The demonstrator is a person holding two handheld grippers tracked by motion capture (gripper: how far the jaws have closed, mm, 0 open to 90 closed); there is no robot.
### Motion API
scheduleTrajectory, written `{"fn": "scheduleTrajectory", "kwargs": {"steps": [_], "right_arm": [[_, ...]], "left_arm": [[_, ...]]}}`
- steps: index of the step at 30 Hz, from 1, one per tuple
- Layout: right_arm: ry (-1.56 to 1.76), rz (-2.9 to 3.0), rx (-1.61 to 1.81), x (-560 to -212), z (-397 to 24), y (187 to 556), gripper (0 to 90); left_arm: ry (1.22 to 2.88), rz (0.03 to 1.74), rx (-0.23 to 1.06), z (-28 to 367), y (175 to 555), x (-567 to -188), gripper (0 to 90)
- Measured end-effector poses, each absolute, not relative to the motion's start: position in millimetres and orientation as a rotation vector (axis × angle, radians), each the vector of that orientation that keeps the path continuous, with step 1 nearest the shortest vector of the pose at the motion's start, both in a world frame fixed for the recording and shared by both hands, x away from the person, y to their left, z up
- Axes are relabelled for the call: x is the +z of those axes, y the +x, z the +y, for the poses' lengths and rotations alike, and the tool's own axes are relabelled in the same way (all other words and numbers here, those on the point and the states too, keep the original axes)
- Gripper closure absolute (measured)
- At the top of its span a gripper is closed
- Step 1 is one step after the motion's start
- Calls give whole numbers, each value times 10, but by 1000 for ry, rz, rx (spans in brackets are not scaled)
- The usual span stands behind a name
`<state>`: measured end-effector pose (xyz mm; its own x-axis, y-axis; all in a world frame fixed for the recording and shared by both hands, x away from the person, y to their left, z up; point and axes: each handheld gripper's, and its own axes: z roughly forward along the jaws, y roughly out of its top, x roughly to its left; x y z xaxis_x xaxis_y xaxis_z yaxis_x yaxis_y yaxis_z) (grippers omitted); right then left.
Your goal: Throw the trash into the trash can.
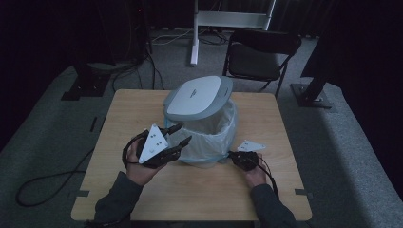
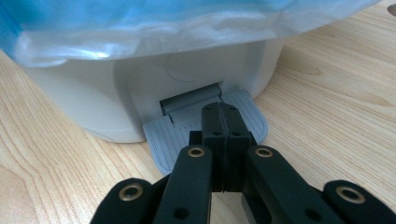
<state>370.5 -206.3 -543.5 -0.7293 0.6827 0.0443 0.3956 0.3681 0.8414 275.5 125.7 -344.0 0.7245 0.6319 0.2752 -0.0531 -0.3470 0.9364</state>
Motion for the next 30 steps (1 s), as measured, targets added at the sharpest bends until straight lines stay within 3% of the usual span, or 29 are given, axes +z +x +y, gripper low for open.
{"fn": "scheduleTrajectory", "kwargs": {"steps": [30], "right_arm": [[949,2321,1297,-5435,-2061,3704,900]], "left_arm": [[1771,707,662,1880,2957,-3835,538]]}}
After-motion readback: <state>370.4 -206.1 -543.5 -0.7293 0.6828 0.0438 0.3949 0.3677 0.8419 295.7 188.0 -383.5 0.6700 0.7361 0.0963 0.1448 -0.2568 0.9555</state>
